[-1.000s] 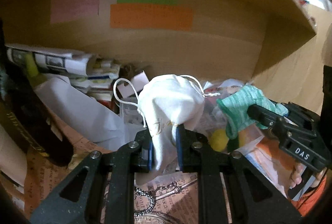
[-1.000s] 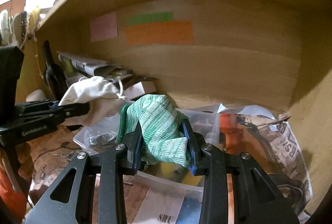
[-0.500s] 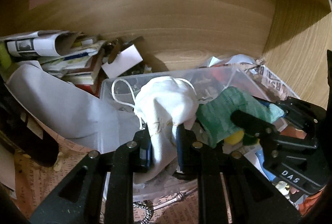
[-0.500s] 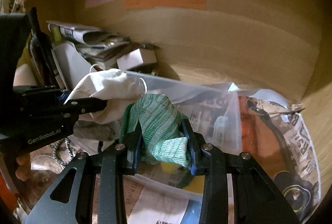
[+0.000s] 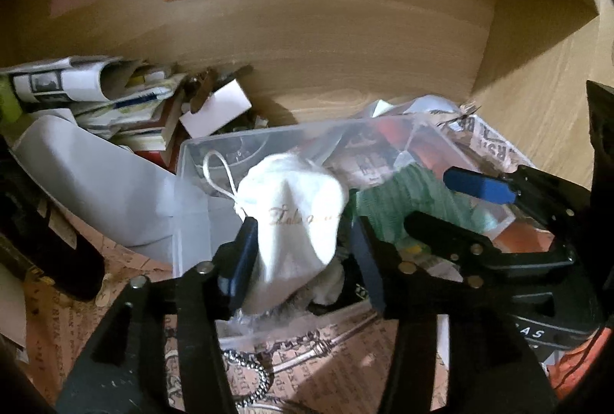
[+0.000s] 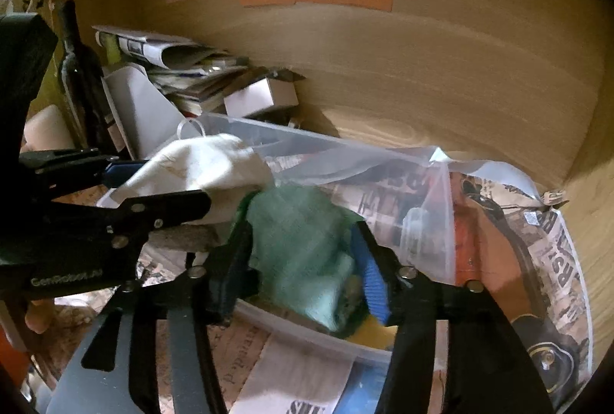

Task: Organize soft objects
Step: 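Open the left tool over the box while the right tool releases the green cloth, then grasp the beaded bracelet with the left tool while the right tool grasps the floral fabric bundle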

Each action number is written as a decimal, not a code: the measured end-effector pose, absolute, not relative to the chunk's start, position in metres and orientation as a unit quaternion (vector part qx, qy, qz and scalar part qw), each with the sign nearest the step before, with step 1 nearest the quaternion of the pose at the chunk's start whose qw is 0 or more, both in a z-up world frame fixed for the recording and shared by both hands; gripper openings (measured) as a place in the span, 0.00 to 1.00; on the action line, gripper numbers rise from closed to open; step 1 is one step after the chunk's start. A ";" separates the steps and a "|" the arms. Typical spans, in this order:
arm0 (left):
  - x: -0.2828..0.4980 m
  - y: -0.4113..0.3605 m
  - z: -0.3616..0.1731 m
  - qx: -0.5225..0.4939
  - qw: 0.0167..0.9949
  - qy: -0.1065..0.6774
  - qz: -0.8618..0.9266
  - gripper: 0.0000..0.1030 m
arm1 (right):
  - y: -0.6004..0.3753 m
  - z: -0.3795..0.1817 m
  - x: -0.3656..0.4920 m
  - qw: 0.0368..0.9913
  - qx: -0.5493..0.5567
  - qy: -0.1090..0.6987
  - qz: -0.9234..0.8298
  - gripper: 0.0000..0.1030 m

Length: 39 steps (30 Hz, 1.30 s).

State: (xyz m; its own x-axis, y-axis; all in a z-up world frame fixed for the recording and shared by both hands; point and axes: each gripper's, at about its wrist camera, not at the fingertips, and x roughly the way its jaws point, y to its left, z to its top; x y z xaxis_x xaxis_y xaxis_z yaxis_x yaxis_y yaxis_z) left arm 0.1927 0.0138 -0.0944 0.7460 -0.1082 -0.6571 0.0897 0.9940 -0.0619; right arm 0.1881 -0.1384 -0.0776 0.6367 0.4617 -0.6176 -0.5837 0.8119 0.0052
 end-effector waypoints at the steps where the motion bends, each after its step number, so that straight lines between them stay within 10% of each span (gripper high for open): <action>1: 0.188 0.014 -0.092 -0.015 0.936 0.347 -0.052 0.56 | -0.139 -0.075 0.186 0.901 -0.097 0.308 0.291 0.57; 19: 0.102 0.036 -0.049 -0.027 0.968 0.249 -0.012 0.95 | -0.185 -0.032 0.118 0.928 -0.075 0.236 0.277 0.91; 39: 0.079 0.063 -0.146 -0.049 0.915 0.399 0.027 0.96 | -0.199 -0.137 0.085 0.873 -0.047 0.409 0.263 0.93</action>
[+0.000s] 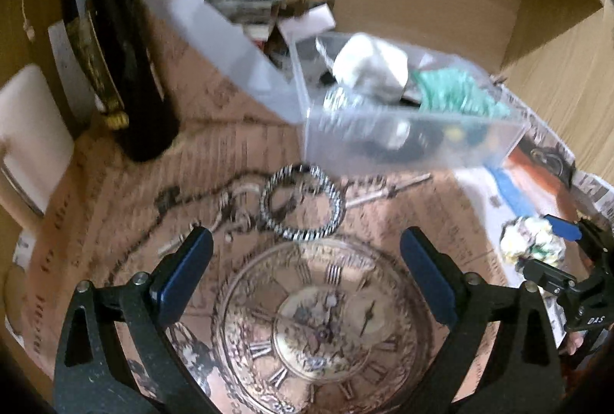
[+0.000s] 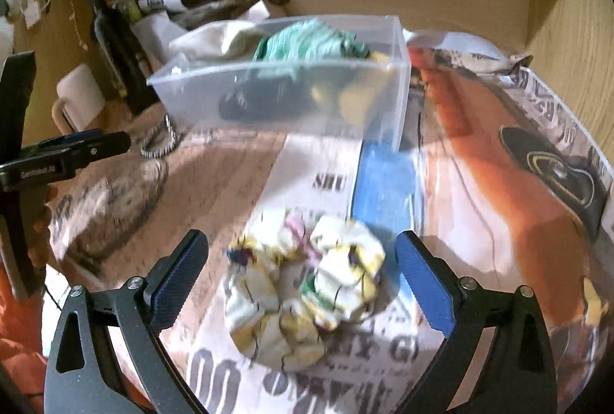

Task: Organize soft objects
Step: 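Grasp the beaded bracelet with the left tool while the right tool grasps the floral fabric bundle, then carry the bracelet with the left tool while the right tool carries the floral fabric into the box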

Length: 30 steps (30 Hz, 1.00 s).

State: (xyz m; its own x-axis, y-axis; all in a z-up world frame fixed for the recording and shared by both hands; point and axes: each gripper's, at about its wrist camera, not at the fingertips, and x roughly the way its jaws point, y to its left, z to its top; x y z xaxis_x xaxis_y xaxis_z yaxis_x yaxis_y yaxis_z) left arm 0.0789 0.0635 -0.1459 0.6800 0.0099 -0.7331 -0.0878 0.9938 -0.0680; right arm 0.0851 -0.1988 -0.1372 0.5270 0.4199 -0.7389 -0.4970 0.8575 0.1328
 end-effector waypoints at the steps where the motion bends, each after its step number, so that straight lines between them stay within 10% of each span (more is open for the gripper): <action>1: 0.080 0.063 -0.149 -0.047 0.913 0.403 0.028 0.96 | -0.198 -0.139 0.083 0.874 -0.054 0.408 0.259 0.90; 6: 0.083 0.062 -0.154 -0.040 0.909 0.415 0.029 0.97 | -0.196 -0.140 0.080 0.879 -0.085 0.400 0.247 0.48; 11: 0.097 0.061 -0.156 -0.035 0.907 0.419 0.027 0.97 | -0.200 -0.138 0.089 0.879 -0.081 0.397 0.250 0.26; 18: 0.125 0.064 -0.167 -0.049 0.897 0.438 0.029 0.95 | -0.199 -0.122 0.099 0.889 -0.070 0.372 0.258 0.23; 30: 0.138 0.070 -0.173 -0.060 0.896 0.438 0.035 0.40 | -0.192 -0.095 0.108 0.903 -0.051 0.325 0.275 0.23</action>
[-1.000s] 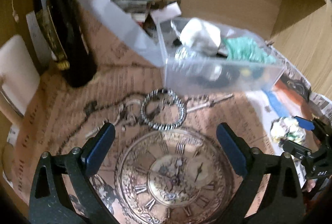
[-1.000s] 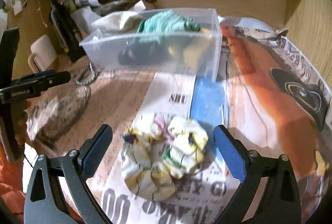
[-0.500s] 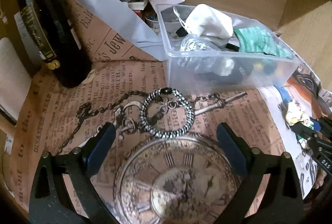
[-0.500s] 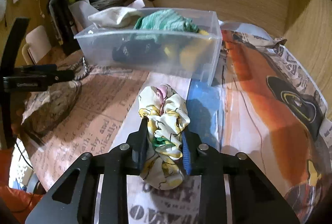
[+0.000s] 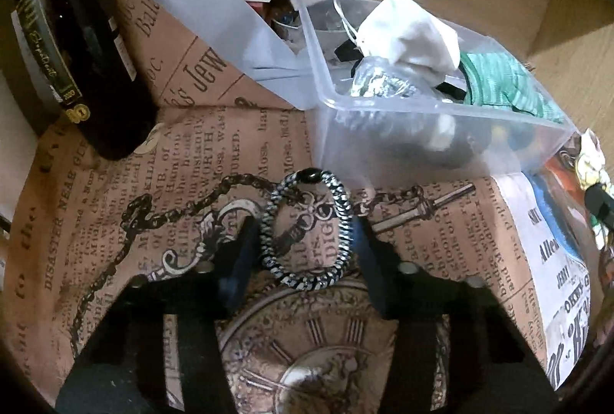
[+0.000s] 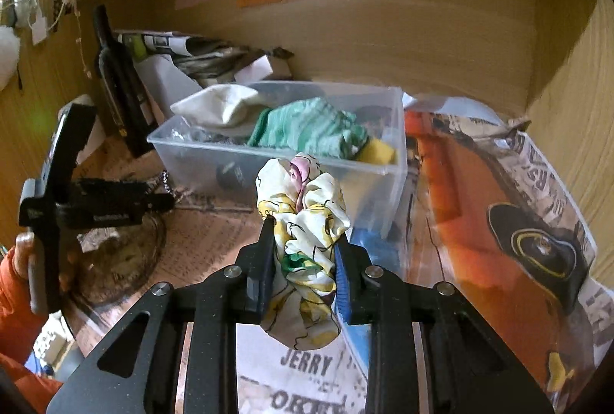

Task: Organize soft objects
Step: 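Carry the bracelet with the left tool while the right tool carries the floral fabric into the box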

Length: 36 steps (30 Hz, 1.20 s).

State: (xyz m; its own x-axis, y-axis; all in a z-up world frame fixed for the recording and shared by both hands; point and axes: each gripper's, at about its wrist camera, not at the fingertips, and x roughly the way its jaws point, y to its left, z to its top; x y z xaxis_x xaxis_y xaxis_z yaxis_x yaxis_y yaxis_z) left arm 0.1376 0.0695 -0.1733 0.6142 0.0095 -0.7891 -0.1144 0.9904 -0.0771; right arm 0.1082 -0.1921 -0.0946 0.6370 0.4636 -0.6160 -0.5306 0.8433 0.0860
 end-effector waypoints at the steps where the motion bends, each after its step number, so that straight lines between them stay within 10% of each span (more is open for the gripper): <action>1: 0.136 0.070 -0.173 -0.060 0.897 0.437 0.035 0.34 | -0.191 -0.094 0.108 0.903 -0.051 0.323 0.277 0.23; 6: 0.115 0.071 -0.171 -0.065 0.898 0.434 0.029 0.17 | -0.190 -0.090 0.110 0.904 -0.046 0.318 0.282 0.23; 36: 0.133 0.017 -0.057 -0.037 0.956 0.285 -0.047 0.16 | -0.180 -0.033 0.146 0.928 -0.024 0.231 0.292 0.25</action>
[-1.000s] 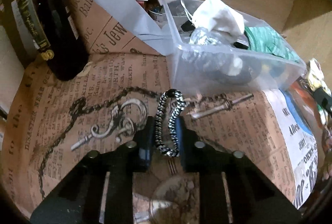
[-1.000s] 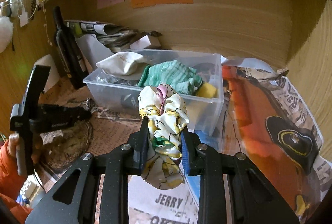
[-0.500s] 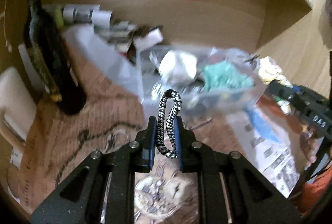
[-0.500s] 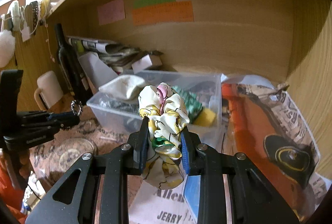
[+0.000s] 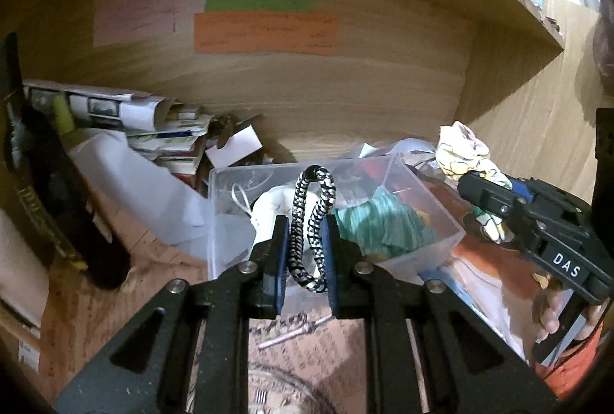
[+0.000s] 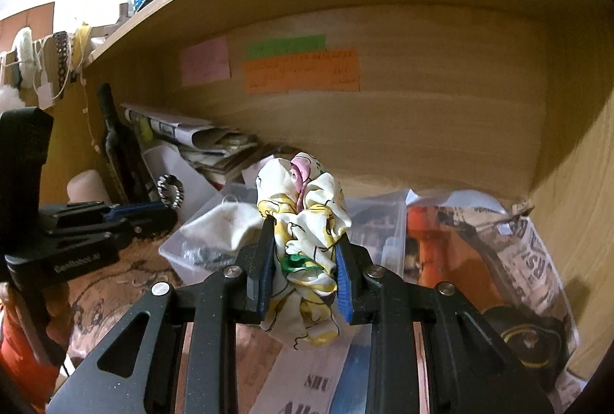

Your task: Organize soft objects

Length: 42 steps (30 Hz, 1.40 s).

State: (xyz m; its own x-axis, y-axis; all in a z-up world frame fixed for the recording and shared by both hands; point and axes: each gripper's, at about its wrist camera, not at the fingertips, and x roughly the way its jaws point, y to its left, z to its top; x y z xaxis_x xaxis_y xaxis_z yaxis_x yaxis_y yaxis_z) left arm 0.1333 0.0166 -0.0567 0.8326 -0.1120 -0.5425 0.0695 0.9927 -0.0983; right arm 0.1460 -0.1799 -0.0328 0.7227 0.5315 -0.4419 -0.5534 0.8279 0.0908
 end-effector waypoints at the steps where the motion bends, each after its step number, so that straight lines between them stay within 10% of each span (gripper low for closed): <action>1: 0.140 0.015 -0.058 -0.039 0.955 0.289 -0.048 0.16 | -0.177 -0.035 0.150 0.927 -0.024 0.233 0.293 0.25; 15: 0.199 0.005 -0.104 -0.026 0.928 0.366 -0.062 0.21 | -0.147 -0.084 0.193 0.899 -0.043 0.314 0.304 0.26; 23: 0.194 0.007 -0.106 -0.034 0.928 0.365 -0.065 0.51 | -0.150 -0.088 0.190 0.900 -0.054 0.312 0.298 0.57; 42: 0.115 0.013 -0.026 -0.038 0.970 0.233 -0.058 0.62 | -0.183 -0.012 0.131 0.936 -0.028 0.186 0.298 0.74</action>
